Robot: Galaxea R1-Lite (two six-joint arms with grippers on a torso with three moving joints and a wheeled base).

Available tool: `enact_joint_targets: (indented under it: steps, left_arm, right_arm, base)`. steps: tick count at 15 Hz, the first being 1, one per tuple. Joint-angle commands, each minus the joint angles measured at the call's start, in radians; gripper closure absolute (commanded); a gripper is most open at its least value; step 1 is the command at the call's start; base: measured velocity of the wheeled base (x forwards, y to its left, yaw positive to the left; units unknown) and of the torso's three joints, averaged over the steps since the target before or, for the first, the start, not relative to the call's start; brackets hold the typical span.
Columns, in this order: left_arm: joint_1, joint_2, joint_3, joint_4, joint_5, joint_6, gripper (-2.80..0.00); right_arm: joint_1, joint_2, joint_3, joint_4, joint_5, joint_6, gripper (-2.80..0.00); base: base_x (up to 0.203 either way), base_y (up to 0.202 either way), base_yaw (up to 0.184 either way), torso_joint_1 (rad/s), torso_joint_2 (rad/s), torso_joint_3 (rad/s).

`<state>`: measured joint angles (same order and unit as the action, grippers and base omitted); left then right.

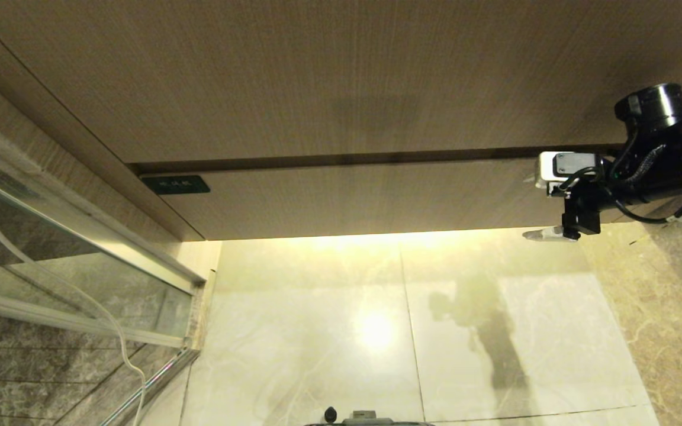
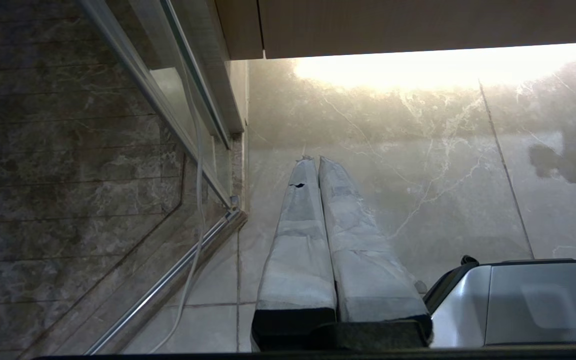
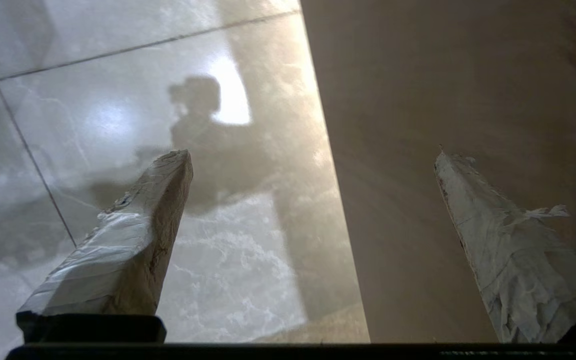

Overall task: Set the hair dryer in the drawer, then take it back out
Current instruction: Pull open the drawer

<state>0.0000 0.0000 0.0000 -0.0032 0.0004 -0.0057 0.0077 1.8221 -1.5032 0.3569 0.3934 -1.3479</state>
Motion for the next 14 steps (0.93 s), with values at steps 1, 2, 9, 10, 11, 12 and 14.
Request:
enact_joint_targets:
  steps: [1, 2, 9, 10, 11, 12, 14]
  left_arm:
    - [0.0, 0.002, -0.001, 0.0, 0.0, 0.0, 0.0]
    - [0.0, 0.002, 0.0, 0.0, 0.001, 0.0, 0.0]
    - [0.0, 0.001, -0.001, 0.0, 0.001, 0.0, 0.0]
    - [0.0, 0.002, 0.0, 0.0, 0.001, 0.0, 0.0]
    - [0.0, 0.002, -0.001, 0.0, 0.0, 0.0, 0.0]
    - [0.0, 0.002, 0.0, 0.0, 0.001, 0.0, 0.0]
    - [0.0, 0.002, 0.0, 0.0, 0.001, 0.0, 0.0]
  right_arm:
    - [-0.001, -0.04, -0.005, -0.001, 0.005, -0.006, -2.8]
    - [-0.002, -0.052, 0.006, -0.004, 0.005, -0.004, -2.8]
    - [0.004, -0.102, 0.035, -0.065, 0.013, 0.071, -2.8]
    - [0.008, -0.103, 0.038, -0.076, 0.013, 0.081, -2.8]
    - [0.012, -0.101, 0.044, -0.087, 0.013, 0.082, -2.8]
    - [0.013, -0.101, 0.049, -0.09, 0.013, 0.084, -2.8]
    - [0.023, -0.103, 0.061, -0.085, 0.015, 0.102, -2.8]
  base:
    - [0.0, 0.0, 0.0, 0.0, 0.0, 0.0]
    - [0.0, 0.0, 0.0, 0.0, 0.0, 0.0]
    - [0.0, 0.0, 0.0, 0.0, 0.0, 0.0]
    - [0.0, 0.0, 0.0, 0.0, 0.0, 0.0]
    - [0.0, 0.0, 0.0, 0.0, 0.0, 0.0]
    - [0.0, 0.0, 0.0, 0.0, 0.0, 0.0]
    - [0.0, 0.0, 0.0, 0.0, 0.0, 0.0]
